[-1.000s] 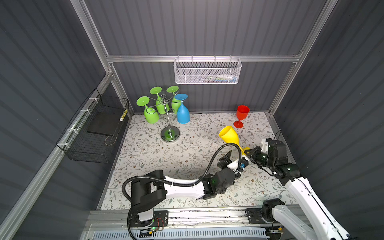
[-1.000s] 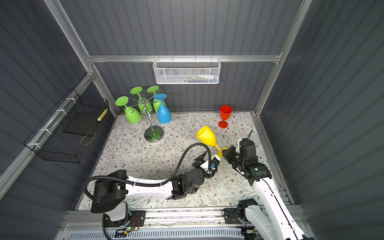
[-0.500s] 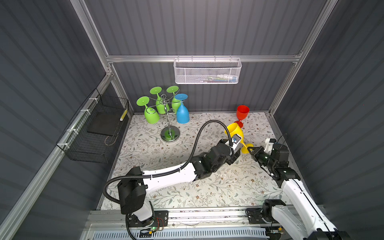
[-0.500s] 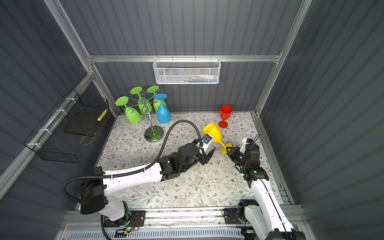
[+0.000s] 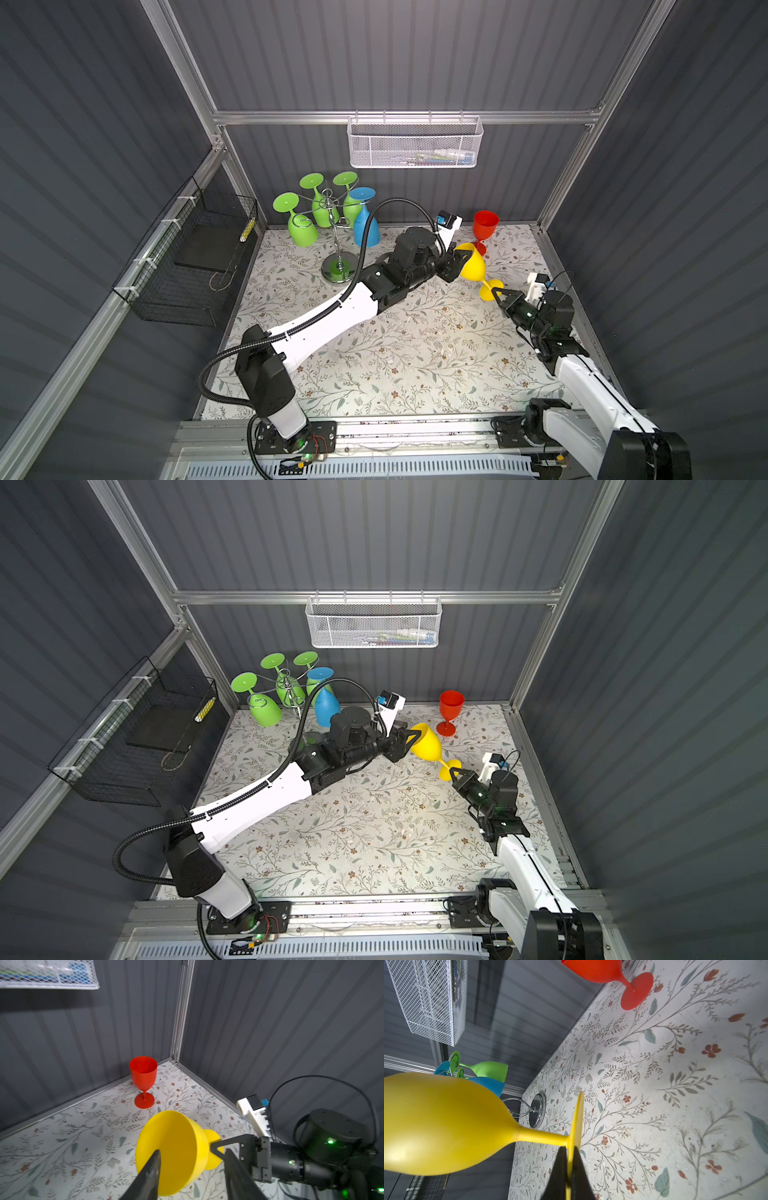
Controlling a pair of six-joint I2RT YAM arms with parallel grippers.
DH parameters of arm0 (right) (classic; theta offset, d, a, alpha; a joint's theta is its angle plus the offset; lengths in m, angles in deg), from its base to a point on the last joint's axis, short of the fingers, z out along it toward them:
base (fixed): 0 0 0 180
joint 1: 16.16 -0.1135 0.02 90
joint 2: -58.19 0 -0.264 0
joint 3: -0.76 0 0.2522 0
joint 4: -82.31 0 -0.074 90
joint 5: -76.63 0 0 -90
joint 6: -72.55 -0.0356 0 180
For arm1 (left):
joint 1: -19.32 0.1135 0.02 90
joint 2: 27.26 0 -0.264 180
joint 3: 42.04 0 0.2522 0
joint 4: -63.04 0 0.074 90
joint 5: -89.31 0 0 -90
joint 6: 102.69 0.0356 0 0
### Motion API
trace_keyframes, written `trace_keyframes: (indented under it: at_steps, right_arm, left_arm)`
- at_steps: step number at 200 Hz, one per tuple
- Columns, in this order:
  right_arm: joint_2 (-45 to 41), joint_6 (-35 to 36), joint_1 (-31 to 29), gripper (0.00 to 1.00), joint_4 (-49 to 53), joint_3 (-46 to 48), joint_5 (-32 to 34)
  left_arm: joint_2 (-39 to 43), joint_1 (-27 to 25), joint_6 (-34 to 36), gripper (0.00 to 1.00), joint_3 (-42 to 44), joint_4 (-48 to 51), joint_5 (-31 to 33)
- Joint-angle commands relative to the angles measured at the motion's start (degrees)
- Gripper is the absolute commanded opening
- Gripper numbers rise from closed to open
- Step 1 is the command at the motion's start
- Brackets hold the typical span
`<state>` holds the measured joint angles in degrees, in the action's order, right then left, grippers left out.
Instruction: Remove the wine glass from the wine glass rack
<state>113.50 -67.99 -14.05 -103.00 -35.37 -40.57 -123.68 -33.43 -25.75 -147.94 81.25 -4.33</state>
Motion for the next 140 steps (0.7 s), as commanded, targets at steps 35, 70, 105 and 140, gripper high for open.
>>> trace_keyframes:
  at_steps: [35, 70, 105, 140]
  right_arm:
    - [0.1, 0.65, 0.22, 0.0, -5.7, 0.69, -0.22]
    - [-0.73, 1.36, 0.24, 0.0, -4.8, 0.75, 0.02]
    - [-0.58, 2.32, 0.26, 0.0, -4.57, 0.97, 0.92]
    - [0.71, 2.13, 0.25, 0.0, -6.01, 0.93, 1.07]
  left_arm:
    - [-8.09, 0.47, -3.88, 0.44, -10.57, 8.46, -7.42]
    - [-11.72, 0.49, -4.91, 0.37, -14.65, 11.82, -7.97]
    - [-12.47, 0.54, -5.49, 0.28, -16.45, 13.7, -8.27]
    - [-12.84, 0.52, -5.2, 0.09, -17.31, 15.66, -7.39]
